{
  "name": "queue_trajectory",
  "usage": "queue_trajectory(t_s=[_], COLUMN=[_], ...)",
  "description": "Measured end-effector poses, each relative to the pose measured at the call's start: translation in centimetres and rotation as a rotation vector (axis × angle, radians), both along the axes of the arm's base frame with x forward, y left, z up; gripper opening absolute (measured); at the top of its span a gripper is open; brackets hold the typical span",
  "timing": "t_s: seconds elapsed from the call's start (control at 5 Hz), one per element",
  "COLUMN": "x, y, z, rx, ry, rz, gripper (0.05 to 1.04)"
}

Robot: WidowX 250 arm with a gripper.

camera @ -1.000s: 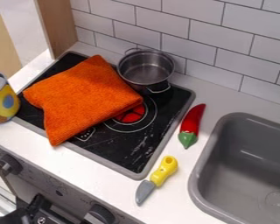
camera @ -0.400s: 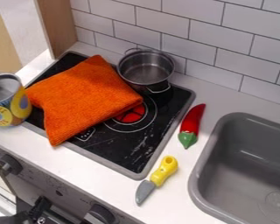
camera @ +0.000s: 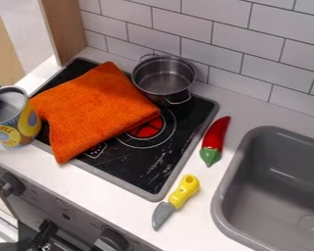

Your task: Moved the can to the bottom part of the orange cloth

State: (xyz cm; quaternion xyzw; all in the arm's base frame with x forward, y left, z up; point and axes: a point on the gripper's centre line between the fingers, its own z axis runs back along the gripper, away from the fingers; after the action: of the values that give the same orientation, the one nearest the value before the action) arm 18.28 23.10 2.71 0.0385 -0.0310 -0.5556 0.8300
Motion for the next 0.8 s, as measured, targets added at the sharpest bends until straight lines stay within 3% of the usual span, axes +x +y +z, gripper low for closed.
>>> queue_trajectory(t_s=[0.6, 0.8], x=[-0.9, -1.0], y=[-2.4, -3.4], z=[-0.5, -0.8], rx=[-0.028, -0.063], ry=[0.046, 0.053], rz=[0.005, 0.019], gripper=[0.999, 0.999])
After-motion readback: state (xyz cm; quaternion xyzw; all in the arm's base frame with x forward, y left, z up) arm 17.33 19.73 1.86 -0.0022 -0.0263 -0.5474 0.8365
